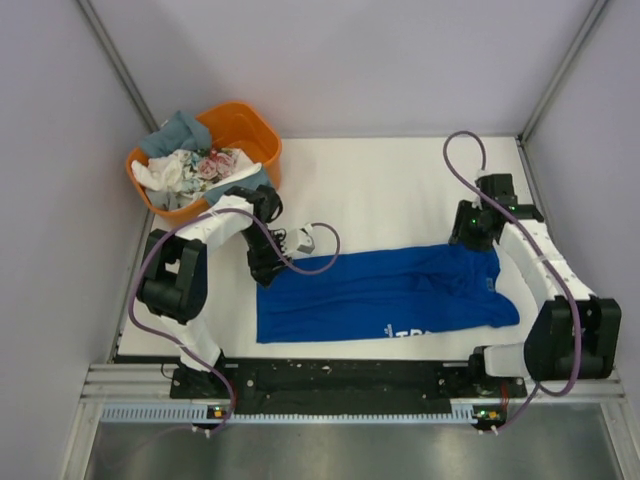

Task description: Fold and stack the t-shirts

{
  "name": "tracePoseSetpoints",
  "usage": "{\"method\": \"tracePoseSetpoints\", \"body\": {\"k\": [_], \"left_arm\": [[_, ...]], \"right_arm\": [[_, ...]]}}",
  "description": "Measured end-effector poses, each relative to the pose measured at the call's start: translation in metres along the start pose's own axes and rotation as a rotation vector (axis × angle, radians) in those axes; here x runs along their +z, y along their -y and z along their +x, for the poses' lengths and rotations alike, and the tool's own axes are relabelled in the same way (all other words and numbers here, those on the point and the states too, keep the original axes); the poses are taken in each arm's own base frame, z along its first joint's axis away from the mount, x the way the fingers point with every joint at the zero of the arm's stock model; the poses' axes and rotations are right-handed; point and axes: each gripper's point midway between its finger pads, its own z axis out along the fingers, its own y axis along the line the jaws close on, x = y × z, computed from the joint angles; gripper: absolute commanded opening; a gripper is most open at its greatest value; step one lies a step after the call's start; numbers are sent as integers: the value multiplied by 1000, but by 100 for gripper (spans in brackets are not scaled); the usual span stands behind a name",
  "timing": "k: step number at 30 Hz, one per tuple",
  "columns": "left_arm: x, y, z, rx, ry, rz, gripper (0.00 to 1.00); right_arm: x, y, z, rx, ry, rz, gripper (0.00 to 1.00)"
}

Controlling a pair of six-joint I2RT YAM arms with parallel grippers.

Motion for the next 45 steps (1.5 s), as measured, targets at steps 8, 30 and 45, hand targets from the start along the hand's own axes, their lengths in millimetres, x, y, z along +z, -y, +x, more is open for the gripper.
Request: {"method": "tracePoseSetpoints", "body": {"k": [8,30,45], "left_arm": [[1,-26,-7,-95,29,-124,57],[-7,-50,-19,-126,31,-184,57],[-7,-52,-21,-128,24,-173,57]], "right_arm": [[74,-4,4,-77,-174,27,35],[65,-9,40,-45,-252,-40,17],[59,-13,43,-37,-264,-53,0]]}}
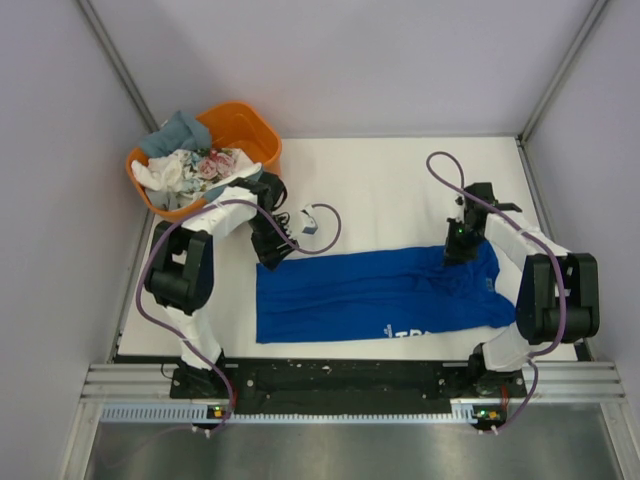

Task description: Fold and stack the t-shirts

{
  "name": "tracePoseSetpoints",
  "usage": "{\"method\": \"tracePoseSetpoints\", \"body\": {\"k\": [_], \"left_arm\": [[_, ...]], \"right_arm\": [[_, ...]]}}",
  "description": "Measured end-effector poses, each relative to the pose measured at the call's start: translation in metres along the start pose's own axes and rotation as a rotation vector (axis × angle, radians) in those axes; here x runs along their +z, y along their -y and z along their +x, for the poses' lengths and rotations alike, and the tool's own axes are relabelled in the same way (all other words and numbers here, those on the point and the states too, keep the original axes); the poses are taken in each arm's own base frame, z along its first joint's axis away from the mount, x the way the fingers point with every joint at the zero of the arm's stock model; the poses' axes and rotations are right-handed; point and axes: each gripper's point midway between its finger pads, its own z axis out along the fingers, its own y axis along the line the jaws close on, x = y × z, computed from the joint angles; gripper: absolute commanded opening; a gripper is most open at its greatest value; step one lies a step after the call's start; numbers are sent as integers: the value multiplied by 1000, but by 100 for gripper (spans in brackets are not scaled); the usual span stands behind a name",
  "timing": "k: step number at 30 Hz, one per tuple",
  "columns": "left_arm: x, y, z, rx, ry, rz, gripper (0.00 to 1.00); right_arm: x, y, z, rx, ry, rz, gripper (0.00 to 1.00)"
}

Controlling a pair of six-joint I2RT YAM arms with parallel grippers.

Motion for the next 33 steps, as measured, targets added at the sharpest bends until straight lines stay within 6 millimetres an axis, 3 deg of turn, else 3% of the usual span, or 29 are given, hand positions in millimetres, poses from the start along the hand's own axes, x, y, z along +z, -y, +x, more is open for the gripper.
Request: {"method": "tracePoseSetpoints", "body": {"k": [7,11,18,20,21,23,25,29,33], "left_arm": [[-1,2,-4,10,5,7,56],[-9,9,-30,75,68,25,56],[-25,50,-116,311,259,102,58],[-24,68,-141,384,307,130,60],[-23,74,-150,410,324,141,60],[-18,90,-173,466,372,168,61],[-14,104,-199,498,436,195,61],[-14,120,-266,476,603,237,61],[-2,135,-324,431,713,255,61]], "right_arm": [[-6,-13,15,5,-25,-78,0],[-16,-25,39,-3,-44,-138,0],[-20,-48,88,-36,-138,-203,0],[-21,-52,94,-41,-154,-209,22],[-23,-52,94,-35,-150,-202,27],[-28,-46,89,-9,-118,-180,37],[-38,-35,77,46,-52,-165,37],[-57,11,38,232,106,-85,39],[-59,36,33,320,136,-12,40]]}}
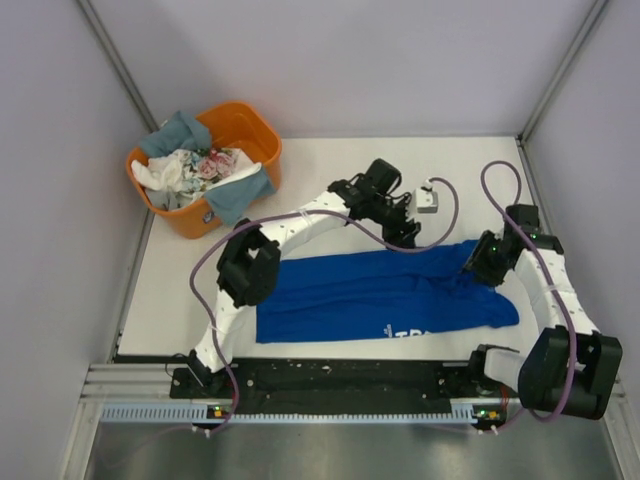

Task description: Fold and stack the t-shirts

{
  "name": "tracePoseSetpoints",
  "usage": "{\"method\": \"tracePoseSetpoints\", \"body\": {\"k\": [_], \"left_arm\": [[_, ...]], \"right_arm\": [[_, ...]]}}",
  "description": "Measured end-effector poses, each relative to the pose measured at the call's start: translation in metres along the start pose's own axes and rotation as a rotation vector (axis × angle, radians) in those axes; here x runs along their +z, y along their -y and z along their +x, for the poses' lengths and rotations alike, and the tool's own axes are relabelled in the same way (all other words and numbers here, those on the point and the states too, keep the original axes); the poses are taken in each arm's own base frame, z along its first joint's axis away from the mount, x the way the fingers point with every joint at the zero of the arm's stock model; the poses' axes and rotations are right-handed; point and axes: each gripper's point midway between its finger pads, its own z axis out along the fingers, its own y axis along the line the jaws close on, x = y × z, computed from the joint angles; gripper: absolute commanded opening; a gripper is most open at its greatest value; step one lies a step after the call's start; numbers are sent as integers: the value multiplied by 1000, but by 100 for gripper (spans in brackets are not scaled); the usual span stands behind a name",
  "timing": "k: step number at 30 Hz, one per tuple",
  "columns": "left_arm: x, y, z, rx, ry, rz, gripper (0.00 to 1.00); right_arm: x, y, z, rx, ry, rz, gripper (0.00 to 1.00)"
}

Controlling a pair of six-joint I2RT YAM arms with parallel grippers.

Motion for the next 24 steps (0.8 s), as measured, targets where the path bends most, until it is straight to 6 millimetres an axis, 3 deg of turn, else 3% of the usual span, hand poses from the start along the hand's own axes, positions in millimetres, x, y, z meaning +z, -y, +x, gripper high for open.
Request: {"method": "tracePoseSetpoints", "body": {"k": [6,9,24], "left_arm": [[71,15,-22,-92,93,53,61],[92,17,-23,-124,113,62,61],[122,-17,9,-259,85,-101,58]], "right_arm": [[4,10,8,50,-7,13,38],[5,12,17,61,-18,9,38],[12,0,21,95,-25,-70,38]]}}
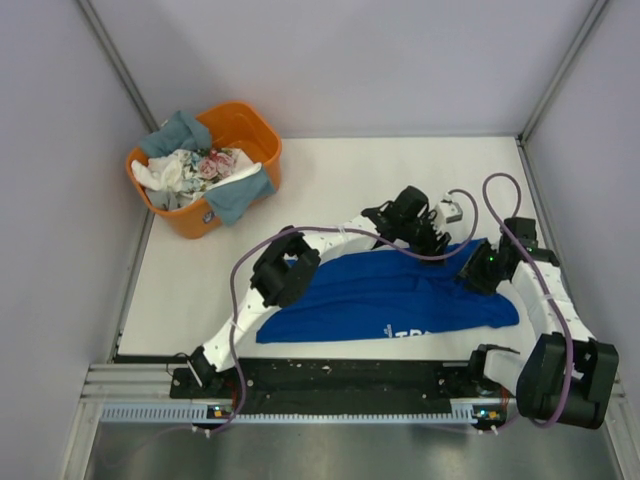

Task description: Fold and stack the t-shirts

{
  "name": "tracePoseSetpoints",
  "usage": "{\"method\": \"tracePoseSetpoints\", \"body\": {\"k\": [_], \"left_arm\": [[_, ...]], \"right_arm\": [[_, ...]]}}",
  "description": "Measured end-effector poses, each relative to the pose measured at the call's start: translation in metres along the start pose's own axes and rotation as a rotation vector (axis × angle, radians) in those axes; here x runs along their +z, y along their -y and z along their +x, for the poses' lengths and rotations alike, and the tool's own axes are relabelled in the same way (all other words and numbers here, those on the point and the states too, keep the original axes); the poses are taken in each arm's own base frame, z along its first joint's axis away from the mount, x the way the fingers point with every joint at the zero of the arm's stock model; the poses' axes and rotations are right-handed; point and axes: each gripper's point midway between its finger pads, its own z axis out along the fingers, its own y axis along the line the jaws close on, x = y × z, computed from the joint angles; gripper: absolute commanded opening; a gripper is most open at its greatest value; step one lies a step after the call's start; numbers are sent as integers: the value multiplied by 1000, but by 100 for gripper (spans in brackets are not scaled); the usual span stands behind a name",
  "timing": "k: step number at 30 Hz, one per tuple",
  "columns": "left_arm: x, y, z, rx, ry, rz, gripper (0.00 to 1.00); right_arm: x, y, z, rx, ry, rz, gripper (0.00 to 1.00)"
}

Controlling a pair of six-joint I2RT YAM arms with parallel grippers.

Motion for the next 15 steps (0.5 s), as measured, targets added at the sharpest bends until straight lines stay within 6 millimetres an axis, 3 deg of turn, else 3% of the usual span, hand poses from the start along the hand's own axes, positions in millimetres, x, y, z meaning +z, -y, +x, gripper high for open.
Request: {"method": "tracePoseSetpoints", "body": {"k": [4,11,15], "left_arm": [[6,-1,11,-65,-16,-5,48],[14,7,15,-109,-8,37,3],[13,17,8,-107,9,99,0]], "right_arm": [[6,0,-2,3,-7,1,32],[13,6,-7,5,2,30,1],[20,15,-5,34,-11,50,0]]}}
